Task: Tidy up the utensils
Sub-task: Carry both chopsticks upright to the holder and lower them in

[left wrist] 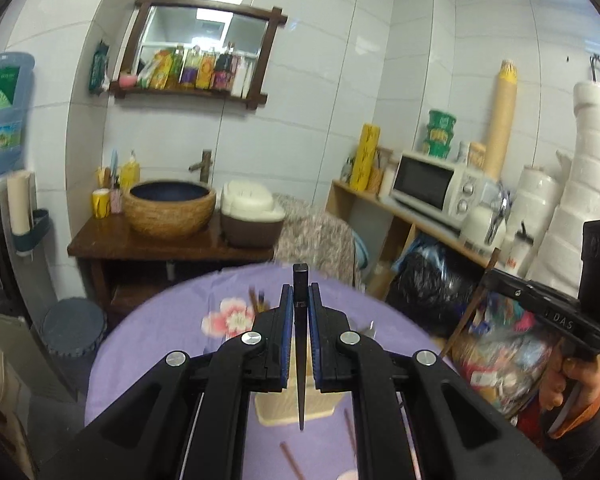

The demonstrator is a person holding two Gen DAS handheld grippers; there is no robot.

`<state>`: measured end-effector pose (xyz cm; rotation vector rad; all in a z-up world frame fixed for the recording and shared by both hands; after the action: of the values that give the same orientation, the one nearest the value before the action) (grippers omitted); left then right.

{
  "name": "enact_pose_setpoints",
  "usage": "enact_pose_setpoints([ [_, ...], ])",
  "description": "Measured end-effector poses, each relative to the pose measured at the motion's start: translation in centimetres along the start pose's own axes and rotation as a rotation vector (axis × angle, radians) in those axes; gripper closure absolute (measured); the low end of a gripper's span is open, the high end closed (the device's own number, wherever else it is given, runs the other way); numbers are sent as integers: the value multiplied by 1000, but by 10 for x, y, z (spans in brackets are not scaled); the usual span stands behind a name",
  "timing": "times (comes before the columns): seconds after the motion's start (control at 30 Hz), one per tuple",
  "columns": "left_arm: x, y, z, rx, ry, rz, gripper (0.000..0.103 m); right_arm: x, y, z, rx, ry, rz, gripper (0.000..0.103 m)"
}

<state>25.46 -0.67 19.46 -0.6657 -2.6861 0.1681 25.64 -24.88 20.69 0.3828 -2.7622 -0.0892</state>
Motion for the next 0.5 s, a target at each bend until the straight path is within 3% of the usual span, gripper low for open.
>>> enact_pose_setpoints([
  [0.1, -7, -8, -37, 1, -60, -12, 94, -9, 10, -39, 14, -65, 47, 96],
  [0.23, -26, -14, -56, 7, -89, -55, 94, -30, 10, -54, -19, -82, 69, 96],
  [0.37, -51, -15, -41, 0, -77, -105, 94, -57, 8, -37, -15, -50, 102, 96],
  [0.5, -74, -8, -8, 19, -10, -111, 94, -85, 6, -3, -9, 25, 104, 96],
])
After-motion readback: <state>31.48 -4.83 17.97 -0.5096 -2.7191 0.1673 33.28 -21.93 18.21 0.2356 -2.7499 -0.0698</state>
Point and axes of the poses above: each gripper's, at about its wrist camera, not at the fingertips, and x roughly against the way its jaws point, y to its left, z to its underside, the point moved 2 cm from there along -x, roughly the way its jaws point, and after that the axes turned 2 degrees about z, right-handed, at the moved point
